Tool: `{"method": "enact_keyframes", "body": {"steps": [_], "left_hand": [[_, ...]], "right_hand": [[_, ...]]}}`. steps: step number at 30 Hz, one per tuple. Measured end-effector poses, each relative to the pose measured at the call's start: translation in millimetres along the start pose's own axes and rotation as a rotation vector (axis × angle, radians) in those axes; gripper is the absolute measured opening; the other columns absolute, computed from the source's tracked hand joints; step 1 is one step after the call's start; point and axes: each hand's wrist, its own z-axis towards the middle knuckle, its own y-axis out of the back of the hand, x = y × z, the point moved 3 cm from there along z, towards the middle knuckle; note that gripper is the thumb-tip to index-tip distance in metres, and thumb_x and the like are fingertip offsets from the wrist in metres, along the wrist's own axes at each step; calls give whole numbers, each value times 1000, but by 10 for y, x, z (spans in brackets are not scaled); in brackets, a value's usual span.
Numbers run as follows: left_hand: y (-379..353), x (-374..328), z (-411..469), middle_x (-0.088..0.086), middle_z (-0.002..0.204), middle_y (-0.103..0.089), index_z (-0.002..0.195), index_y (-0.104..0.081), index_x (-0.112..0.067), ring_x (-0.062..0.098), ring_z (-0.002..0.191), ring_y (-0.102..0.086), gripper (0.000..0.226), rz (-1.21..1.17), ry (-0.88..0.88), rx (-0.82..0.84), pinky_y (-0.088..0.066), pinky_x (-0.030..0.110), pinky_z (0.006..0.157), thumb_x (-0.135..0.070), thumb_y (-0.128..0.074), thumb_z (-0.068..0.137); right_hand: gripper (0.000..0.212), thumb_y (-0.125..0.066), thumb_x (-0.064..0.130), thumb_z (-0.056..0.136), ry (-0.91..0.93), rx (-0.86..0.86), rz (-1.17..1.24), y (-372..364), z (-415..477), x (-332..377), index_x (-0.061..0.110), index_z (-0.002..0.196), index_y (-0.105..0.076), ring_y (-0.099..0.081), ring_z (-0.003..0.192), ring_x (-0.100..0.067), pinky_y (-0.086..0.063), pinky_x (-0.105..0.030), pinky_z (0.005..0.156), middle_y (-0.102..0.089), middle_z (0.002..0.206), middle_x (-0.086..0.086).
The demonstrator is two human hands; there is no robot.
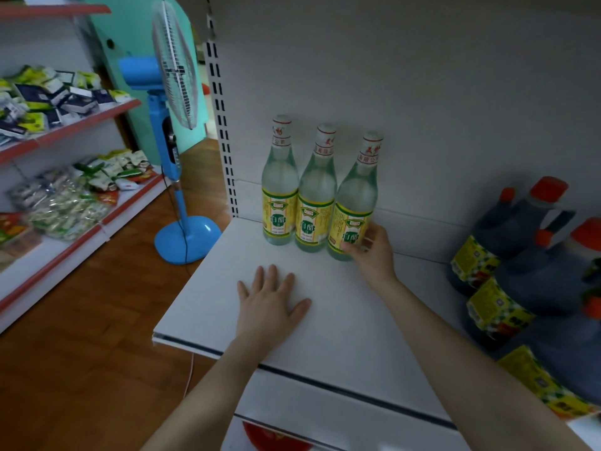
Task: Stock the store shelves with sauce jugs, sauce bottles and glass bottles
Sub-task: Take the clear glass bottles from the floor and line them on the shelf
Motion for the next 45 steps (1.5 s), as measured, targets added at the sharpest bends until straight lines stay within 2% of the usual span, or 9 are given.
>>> {"method": "enact_keyframes", "body": {"steps": [6, 10, 14, 16, 19, 24, 32, 40, 45], "left_hand": [[-12, 12, -1, 4, 156, -10, 145, -21, -31, 27, 144, -2, 72, -11, -2, -7, -5, 53, 113, -69, -17, 84], [-24, 15, 4, 4, 156, -12, 144, -22, -32, 27, 144, -3, 93, -20, -2, -27, -6, 54, 113, -73, 3, 64], [-26, 20, 10, 4, 156, -11, 144, -22, -31, 27, 144, -3, 87, -28, 2, -26, -5, 54, 113, -74, -4, 71], [-32, 20, 12, 4, 156, -11, 144, -22, -31, 26, 144, -3, 78, -15, 7, -24, -6, 53, 113, -72, -12, 78], [-17, 14, 11, 4, 156, -14, 143, -24, -32, 26, 144, -6, 93, -4, 11, -39, -8, 53, 113, -74, 1, 65], [6, 8, 4, 3, 155, -17, 142, -28, -31, 25, 144, -9, 95, -17, 21, -55, -10, 52, 113, -76, -1, 62], [120, -182, -258, 12, 153, -21, 140, -33, -16, 27, 143, -12, 61, -1, 174, -124, -12, 51, 113, -53, -33, 93], [38, -505, -1790, 8, 146, -39, 135, -46, -13, 24, 140, -28, 50, -268, 453, -545, -23, 42, 113, -40, -46, 93], [-419, -419, -2684, 8, 145, -40, 135, -46, -13, 21, 139, -30, 48, -287, 656, -511, -26, 40, 112, -37, -49, 93]], "right_hand": [[53, -76, 9, 72, 8, -12, -50, -19, 4, 4, -1, 114, -47, -53, 94, -16, -42, -28, 78, -58, 114, -11], [48, -77, 13, 72, 30, -33, -89, -30, -12, 2, 0, 109, -50, -57, 96, -25, -46, -34, 80, -60, 110, -15], [47, -77, 14, 72, 28, -35, -103, -34, -26, 14, 1, 108, -50, -58, 97, -27, -46, -35, 80, -60, 110, -16], [47, -77, 14, 72, 20, -36, -113, -34, -37, 29, 1, 108, -50, -58, 98, -27, -46, -33, 79, -60, 110, -15], [50, -77, 13, 72, 5, -37, -130, -17, -52, 59, -1, 111, -49, -57, 94, -22, -40, -22, 74, -60, 111, -15], [65, -71, 24, 79, -36, 24, -205, 39, -174, 166, -2, 129, -39, -50, 119, -29, -37, -26, 85, -51, 130, -18], [58, -65, 31, 84, 132, 273, -307, 288, -646, 259, 6, 131, -43, -45, 125, -25, -32, -24, 94, -49, 135, -12], [62, -62, 34, 86, 309, 636, -168, 284, -1648, 450, 12, 139, -36, -35, 134, -15, -25, -21, 104, -39, 145, -3], [63, -62, 34, 86, 363, 879, -118, 101, -2423, 342, 14, 139, -36, -37, 133, -15, -29, -21, 102, -41, 144, -3]]}}
